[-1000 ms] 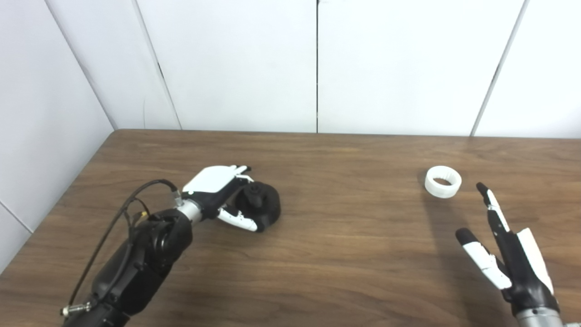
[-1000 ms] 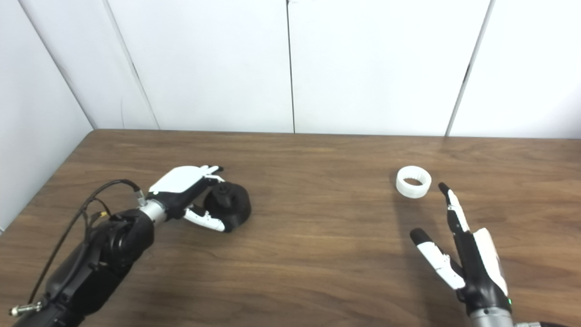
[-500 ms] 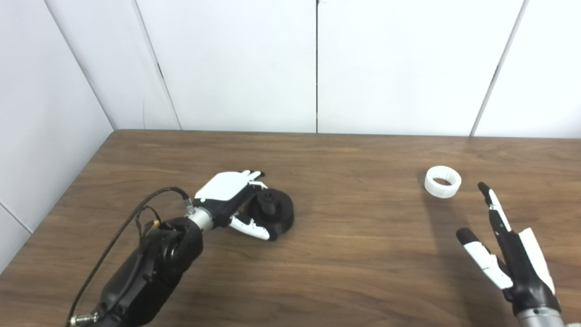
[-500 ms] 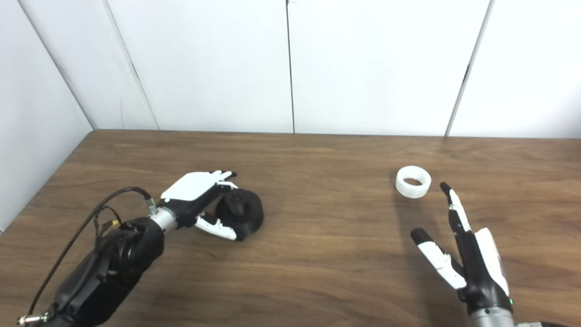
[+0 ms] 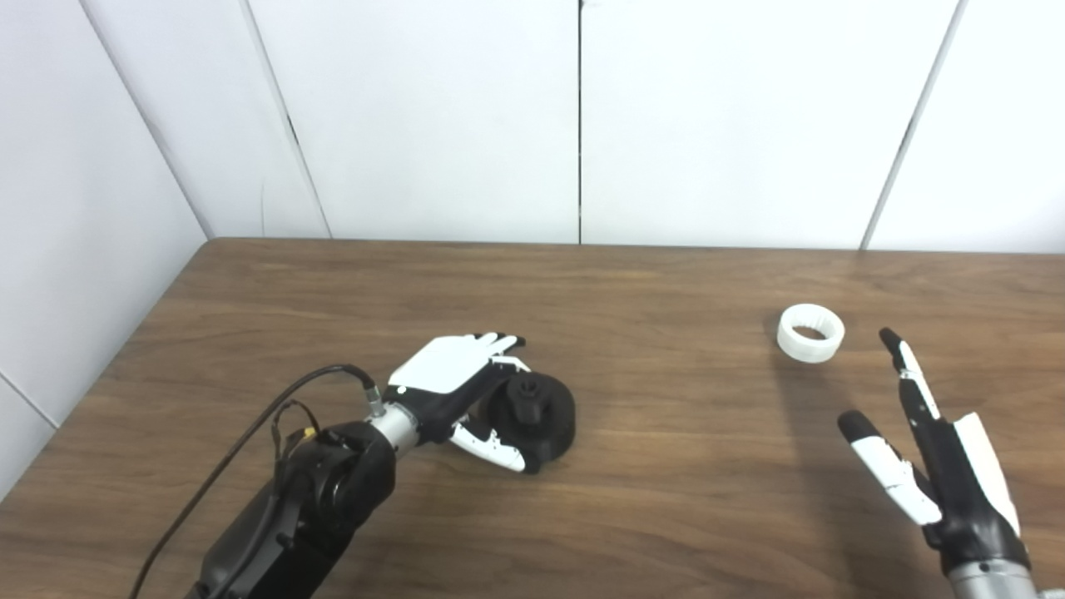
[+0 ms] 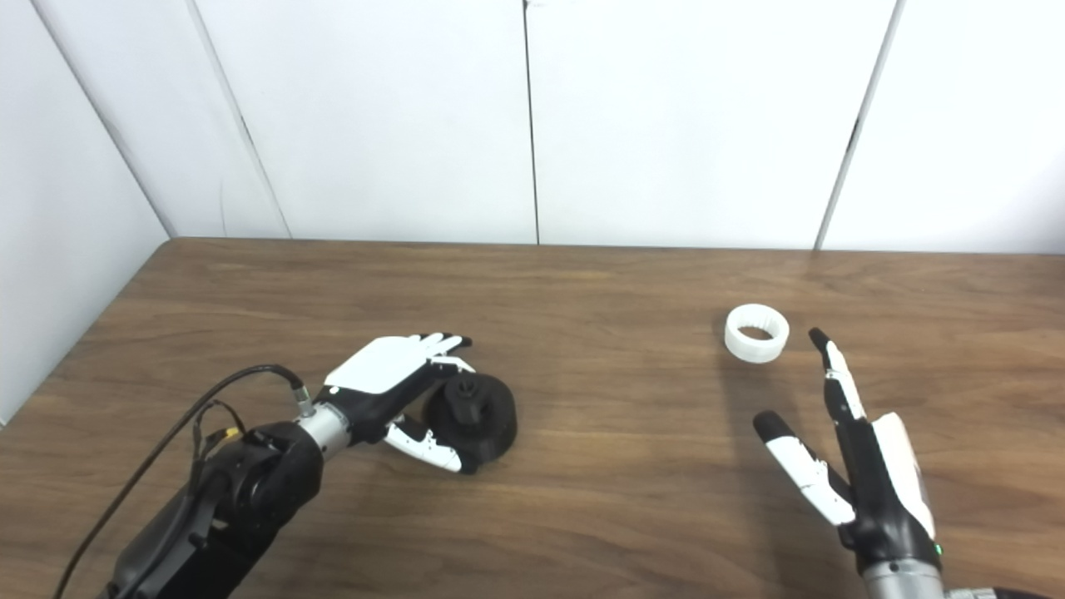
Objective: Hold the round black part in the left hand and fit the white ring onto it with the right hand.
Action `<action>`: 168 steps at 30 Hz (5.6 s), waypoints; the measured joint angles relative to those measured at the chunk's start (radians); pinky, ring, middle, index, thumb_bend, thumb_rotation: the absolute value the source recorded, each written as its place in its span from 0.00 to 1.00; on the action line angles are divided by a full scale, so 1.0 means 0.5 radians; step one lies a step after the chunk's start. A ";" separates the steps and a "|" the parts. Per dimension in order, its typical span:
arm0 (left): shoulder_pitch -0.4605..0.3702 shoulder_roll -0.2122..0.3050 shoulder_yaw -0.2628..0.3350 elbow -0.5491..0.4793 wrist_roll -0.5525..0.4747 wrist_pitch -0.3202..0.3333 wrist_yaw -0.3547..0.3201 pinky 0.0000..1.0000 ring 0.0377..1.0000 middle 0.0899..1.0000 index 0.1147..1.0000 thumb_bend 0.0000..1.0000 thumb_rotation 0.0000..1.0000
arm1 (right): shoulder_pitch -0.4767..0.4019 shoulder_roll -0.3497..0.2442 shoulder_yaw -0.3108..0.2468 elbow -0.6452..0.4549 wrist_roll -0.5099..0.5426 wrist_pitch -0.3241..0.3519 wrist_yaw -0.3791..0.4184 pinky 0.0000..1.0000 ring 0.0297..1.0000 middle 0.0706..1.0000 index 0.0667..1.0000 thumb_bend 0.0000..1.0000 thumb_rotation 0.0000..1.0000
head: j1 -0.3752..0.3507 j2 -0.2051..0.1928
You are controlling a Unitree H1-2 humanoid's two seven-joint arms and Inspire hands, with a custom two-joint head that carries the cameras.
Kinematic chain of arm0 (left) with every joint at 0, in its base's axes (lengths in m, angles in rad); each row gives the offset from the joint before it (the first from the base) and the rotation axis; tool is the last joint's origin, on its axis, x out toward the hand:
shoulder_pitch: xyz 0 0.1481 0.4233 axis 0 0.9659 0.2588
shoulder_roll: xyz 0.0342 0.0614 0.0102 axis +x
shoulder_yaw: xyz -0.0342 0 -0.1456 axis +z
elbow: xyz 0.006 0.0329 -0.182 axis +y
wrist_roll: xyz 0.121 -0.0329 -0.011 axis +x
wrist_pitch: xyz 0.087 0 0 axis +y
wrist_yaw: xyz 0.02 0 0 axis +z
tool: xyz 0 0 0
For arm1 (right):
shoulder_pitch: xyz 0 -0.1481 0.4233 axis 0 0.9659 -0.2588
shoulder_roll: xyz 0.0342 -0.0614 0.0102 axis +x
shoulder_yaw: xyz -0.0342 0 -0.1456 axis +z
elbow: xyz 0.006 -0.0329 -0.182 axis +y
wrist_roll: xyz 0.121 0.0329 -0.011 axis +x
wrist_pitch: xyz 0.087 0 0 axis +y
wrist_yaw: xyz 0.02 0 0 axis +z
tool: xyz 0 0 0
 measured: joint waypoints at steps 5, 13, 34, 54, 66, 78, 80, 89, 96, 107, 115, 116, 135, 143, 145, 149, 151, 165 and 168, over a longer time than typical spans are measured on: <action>0.051 -0.005 -0.014 -0.058 -0.002 -0.056 0.000 1.00 1.00 0.99 0.69 0.87 0.53 | -0.007 0.000 0.004 -0.012 -0.011 0.037 0.004 1.00 1.00 1.00 1.00 0.74 0.96 | -0.034 0.012; 0.114 -0.015 -0.021 -0.139 -0.002 -0.128 -0.025 1.00 1.00 0.99 0.70 0.87 0.52 | -0.033 0.003 0.032 -0.065 -0.028 0.109 0.044 1.00 1.00 1.00 1.00 0.75 0.97 | -0.117 0.089; 0.139 -0.002 0.020 -0.271 -0.007 -0.152 -0.230 1.00 1.00 1.00 0.70 0.87 0.52 | -0.078 0.066 0.089 -0.162 -0.120 0.276 0.084 1.00 1.00 1.00 1.00 0.75 0.97 | -0.215 0.233; 0.171 -0.015 0.027 -0.325 -0.016 -0.158 -0.282 1.00 1.00 0.99 0.70 0.88 0.51 | -0.095 0.075 0.072 -0.193 -0.090 0.307 0.084 1.00 1.00 1.00 1.00 0.76 0.96 | -0.203 0.239; 0.194 -0.078 0.022 -0.325 0.003 -0.202 -0.269 1.00 1.00 0.99 0.69 0.87 0.49 | -0.095 0.072 0.061 -0.192 -0.087 0.306 0.083 1.00 1.00 1.00 1.00 0.77 0.97 | -0.190 0.233; 0.217 -0.112 0.007 -0.325 0.038 -0.220 -0.231 1.00 1.00 0.98 0.69 0.87 0.52 | -0.095 0.068 0.051 -0.192 -0.088 0.306 0.084 1.00 1.00 1.00 1.00 0.76 0.96 | -0.184 0.230; 0.222 -0.125 0.005 -0.324 0.040 -0.220 -0.225 1.00 1.00 0.98 0.69 0.87 0.52 | -0.095 0.066 0.050 -0.192 -0.087 0.306 0.084 1.00 1.00 1.00 1.00 0.76 0.96 | -0.184 0.233; 0.229 -0.158 -0.019 -0.325 0.059 -0.219 -0.216 1.00 1.00 0.99 0.70 0.87 0.53 | -0.095 0.065 0.050 -0.192 -0.085 0.306 0.084 1.00 1.00 1.00 1.00 0.75 0.95 | -0.184 0.236; 0.229 -0.173 -0.043 -0.325 0.077 -0.219 -0.215 1.00 1.00 0.99 0.70 0.87 0.54 | -0.095 0.065 0.050 -0.192 -0.087 0.306 0.084 1.00 1.00 1.00 1.00 0.75 0.96 | -0.181 0.239; 0.229 -0.206 -0.075 -0.324 0.085 -0.220 -0.202 1.00 1.00 0.99 0.70 0.88 0.54 | -0.095 0.065 0.050 -0.192 -0.088 0.306 0.084 1.00 1.00 1.00 1.00 0.75 0.96 | -0.190 0.249; 0.229 -0.213 -0.083 -0.321 0.085 -0.221 -0.193 1.00 1.00 0.98 0.69 0.88 0.53 | -0.121 0.034 0.024 -0.176 -0.147 0.327 0.086 0.98 1.00 0.99 0.96 0.74 0.76 | -0.184 0.239; 0.229 -0.213 -0.084 -0.319 0.085 -0.221 -0.188 1.00 1.00 0.98 0.69 0.88 0.53 | -0.139 0.025 0.017 -0.152 -0.154 0.337 0.086 0.98 1.00 0.98 0.95 0.75 0.74 | -0.184 0.233; 0.228 -0.218 -0.093 -0.282 0.078 -0.284 -0.139 1.00 1.00 0.99 0.69 0.87 0.54 | -0.701 -0.308 0.066 0.618 -0.220 0.393 0.165 1.00 1.00 0.99 0.87 0.85 0.50 | -0.194 0.196; 0.223 -0.217 -0.092 -0.278 0.083 -0.289 -0.144 1.00 1.00 0.98 0.69 0.88 0.56 | -0.836 -0.390 0.159 0.815 -0.271 0.412 0.180 0.99 1.00 0.99 0.83 0.88 0.45 | -0.184 0.178; 0.219 -0.217 -0.092 -0.273 0.083 -0.295 -0.142 1.00 1.00 0.98 0.69 0.88 0.55 | -0.874 -0.408 0.186 0.899 -0.279 0.411 0.190 1.00 1.00 0.99 0.82 0.89 0.45 | -0.184 0.175; 0.218 -0.217 -0.092 -0.267 0.082 -0.301 -0.135 1.00 1.00 0.98 0.69 0.88 0.55 | -0.915 -0.426 0.227 0.995 -0.285 0.411 0.200 1.00 1.00 0.99 0.81 0.89 0.45 | -0.187 0.166; 0.218 -0.217 -0.092 -0.264 0.081 -0.303 -0.133 1.00 1.00 0.98 0.69 0.88 0.55 | -0.926 -0.435 0.240 1.022 -0.288 0.411 0.203 1.00 1.00 0.99 0.81 0.89 0.45 | -0.184 0.163; 0.221 -0.217 -0.092 -0.258 0.083 -0.311 -0.112 1.00 1.00 0.98 0.69 0.88 0.56 | -1.052 -0.452 0.299 1.172 -0.291 0.410 0.215 0.98 1.00 0.99 0.82 0.88 0.48 | -0.166 0.141; 0.226 -0.217 -0.093 -0.258 0.085 -0.314 -0.106 1.00 1.00 0.98 0.69 0.88 0.56 | -1.066 -0.452 0.307 1.198 -0.291 0.409 0.215 0.98 1.00 0.99 0.83 0.88 0.49 | -0.163 0.138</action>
